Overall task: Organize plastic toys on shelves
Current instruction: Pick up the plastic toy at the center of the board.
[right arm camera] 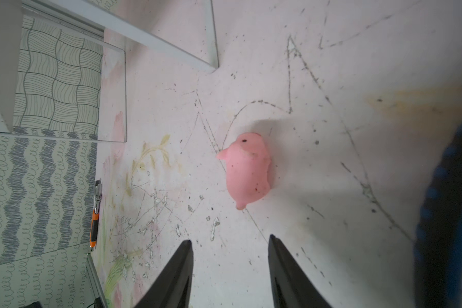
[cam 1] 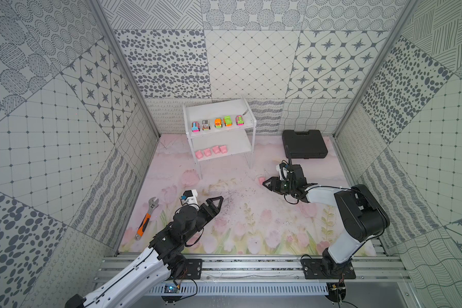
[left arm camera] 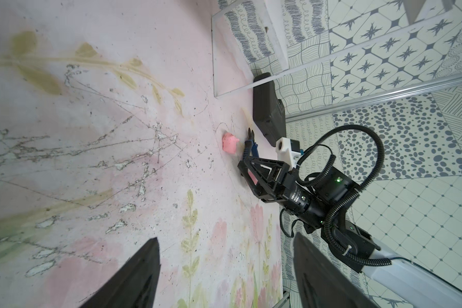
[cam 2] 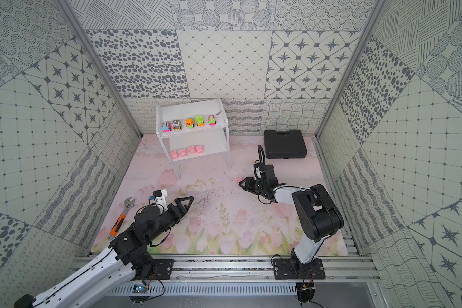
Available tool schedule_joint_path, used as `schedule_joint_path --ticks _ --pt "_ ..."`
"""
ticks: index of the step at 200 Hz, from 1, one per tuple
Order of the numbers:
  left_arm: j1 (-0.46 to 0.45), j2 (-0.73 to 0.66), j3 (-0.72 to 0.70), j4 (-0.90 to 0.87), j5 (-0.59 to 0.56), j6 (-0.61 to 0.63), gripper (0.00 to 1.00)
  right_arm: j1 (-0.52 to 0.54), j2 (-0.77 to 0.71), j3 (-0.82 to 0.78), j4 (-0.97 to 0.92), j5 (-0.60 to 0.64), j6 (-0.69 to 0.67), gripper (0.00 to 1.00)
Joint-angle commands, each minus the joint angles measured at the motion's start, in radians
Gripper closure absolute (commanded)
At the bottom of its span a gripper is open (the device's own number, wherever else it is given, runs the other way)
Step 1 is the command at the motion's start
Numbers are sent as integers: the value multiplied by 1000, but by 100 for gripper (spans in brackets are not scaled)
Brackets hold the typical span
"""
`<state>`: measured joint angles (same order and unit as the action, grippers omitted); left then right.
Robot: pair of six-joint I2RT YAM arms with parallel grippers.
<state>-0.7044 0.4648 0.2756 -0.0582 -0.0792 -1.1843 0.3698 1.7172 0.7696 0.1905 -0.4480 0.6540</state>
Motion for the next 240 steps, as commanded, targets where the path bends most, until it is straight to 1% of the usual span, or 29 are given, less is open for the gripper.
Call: schedule_joint_path --ticks 1,55,95,143,173,196,212,219,238,240 --pt "11 -41 44 -126 -47 141 18 2 32 47 1 12 -16 52" --pt "23 23 74 -94 -33 196 16 3 103 131 -36 10 -32 56" --pt "33 63 79 -60 -16 197 16 3 162 193 -80 -4 -41 60" --pt "36 68 79 -55 -14 188 16 2 181 228 -145 10 -73 66" --pt "37 74 79 -44 -15 186 16 1 189 237 -157 4 -84 75" --pt "37 88 86 -35 -11 187 16 0 187 236 -149 -8 -85 85" --pt "37 94 91 -29 -7 195 16 0 171 225 -135 -15 -92 88" --pt "37 97 94 -25 -4 202 16 0 159 215 -122 -15 -95 91" --pt "37 106 103 -15 8 225 17 -2 121 187 -100 -15 -114 94" --pt "38 106 104 -14 10 226 17 -2 116 185 -96 -16 -116 95"
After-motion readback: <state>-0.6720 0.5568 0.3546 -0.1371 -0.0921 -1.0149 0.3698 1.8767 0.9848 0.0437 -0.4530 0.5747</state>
